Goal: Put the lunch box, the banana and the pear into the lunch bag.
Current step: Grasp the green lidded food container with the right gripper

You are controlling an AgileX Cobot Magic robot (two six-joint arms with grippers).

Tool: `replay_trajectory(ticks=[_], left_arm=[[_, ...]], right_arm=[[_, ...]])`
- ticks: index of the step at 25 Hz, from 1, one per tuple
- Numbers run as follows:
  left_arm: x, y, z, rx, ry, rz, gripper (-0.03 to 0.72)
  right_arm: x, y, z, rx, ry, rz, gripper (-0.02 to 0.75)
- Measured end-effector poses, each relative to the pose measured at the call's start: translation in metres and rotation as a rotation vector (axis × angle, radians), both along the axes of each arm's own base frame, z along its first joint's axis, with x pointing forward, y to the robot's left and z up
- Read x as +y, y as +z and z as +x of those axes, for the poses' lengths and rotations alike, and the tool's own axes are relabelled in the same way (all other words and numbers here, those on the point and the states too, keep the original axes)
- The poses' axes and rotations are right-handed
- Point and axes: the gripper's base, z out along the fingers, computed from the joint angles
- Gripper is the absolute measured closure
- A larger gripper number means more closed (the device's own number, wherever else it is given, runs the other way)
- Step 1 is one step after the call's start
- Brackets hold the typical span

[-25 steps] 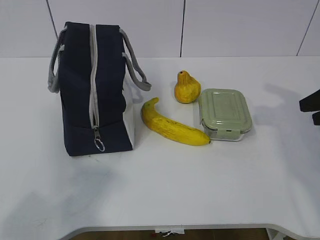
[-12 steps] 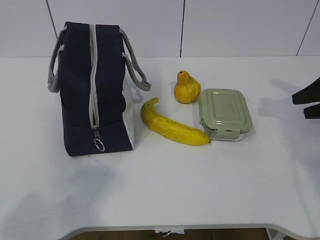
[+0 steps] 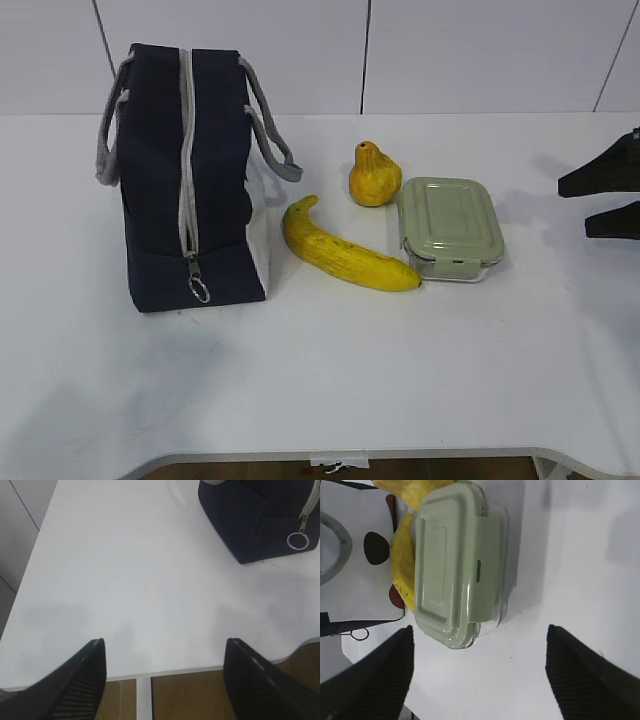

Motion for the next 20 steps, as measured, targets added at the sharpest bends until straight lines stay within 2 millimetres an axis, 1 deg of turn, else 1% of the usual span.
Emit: replay_trajectory(ticks=[2, 4, 9, 13, 16, 20], left_arm=[[0.0, 0.0, 0.0, 0.0, 0.0, 0.0, 0.132], [0.0, 0.0, 0.0, 0.0, 0.0, 0.0, 0.132], [0.0, 0.0, 0.0, 0.0, 0.0, 0.0, 0.133], [0.0, 0.0, 0.0, 0.0, 0.0, 0.0, 0.142], [0.0, 0.0, 0.0, 0.0, 0.0, 0.0, 0.148], [0.0, 0.0, 0.0, 0.0, 0.0, 0.0, 0.15]], right_arm=[[0.004, -0.01, 0.007, 0.018, 0.014, 0.012, 0.104], [0.004, -0.014, 0.009, 0.023, 0.015, 0.017, 0.104], [0.005, -0.03, 0.026, 0.034, 0.005, 0.061, 0.104], [0.014, -0.042, 0.039, 0.041, 0.015, 0.088, 0.106], [0.022, -0.046, 0.047, 0.037, 0.037, 0.088, 0.113], [0.033, -0.056, 0.053, 0.052, 0.059, 0.1, 0.118]])
